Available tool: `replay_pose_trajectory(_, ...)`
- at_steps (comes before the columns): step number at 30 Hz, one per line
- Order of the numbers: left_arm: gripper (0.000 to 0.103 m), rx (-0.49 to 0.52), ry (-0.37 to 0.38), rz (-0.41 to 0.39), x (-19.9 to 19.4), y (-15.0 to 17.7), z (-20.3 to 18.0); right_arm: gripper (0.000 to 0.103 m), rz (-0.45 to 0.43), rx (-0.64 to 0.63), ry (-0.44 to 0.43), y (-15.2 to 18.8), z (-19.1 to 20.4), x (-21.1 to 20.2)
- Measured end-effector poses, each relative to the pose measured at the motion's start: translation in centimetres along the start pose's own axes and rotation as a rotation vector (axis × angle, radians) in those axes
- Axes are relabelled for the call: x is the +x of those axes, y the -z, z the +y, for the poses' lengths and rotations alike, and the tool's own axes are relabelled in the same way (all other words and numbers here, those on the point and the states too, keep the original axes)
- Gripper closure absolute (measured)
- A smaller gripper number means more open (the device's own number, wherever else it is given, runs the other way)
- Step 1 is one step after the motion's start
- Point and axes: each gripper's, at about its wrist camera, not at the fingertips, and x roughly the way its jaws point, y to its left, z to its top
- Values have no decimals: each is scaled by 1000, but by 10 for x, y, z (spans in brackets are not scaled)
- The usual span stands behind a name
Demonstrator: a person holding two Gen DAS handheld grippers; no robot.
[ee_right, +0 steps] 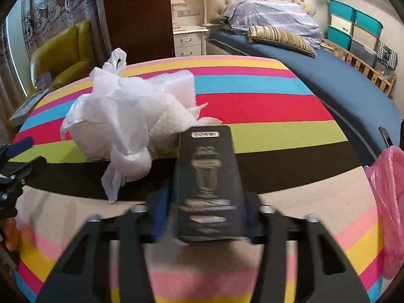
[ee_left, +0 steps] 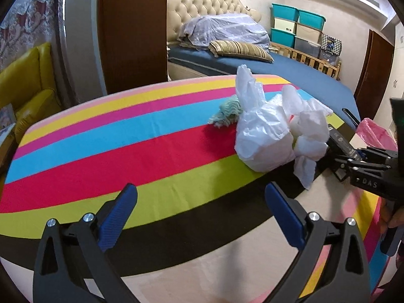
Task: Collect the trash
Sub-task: 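Grasp the white plastic bag with the left gripper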
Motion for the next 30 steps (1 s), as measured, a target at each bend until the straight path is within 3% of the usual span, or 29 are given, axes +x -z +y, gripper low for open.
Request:
replay_pose_trajectory(3, 5, 0, 20, 12, 3, -1, -3, 65, -43, 2, 11, 9, -6, -17)
replay_pose_trajectory(11, 6, 22, 35, 35, 7, -9, -26, 65, -43, 51, -35, 32, -23, -37)
replay_pose_trajectory(18, 6, 34, 12, 21, 22, -24, -48, 65, -45, 60, -52, 33, -24, -37)
replay_pose_trajectory(24, 14, 33, -4, 15, 43, -36, -68, 65, -50, 45, -44, 31, -20, -37)
replay_pose_trajectory(25, 20, 33, -4, 30, 48, -38, -70, 65, -49, 42, -42, 31, -19, -37)
replay_pose_trajectory(28, 56, 25, 18, 57, 56, -41, -71, 65, -45, 39, -42, 31, -19, -37)
replay_pose_trajectory(30, 63, 39, 10, 30, 50, -39, -75, 65, -44, 44, -42, 32, -19, -37)
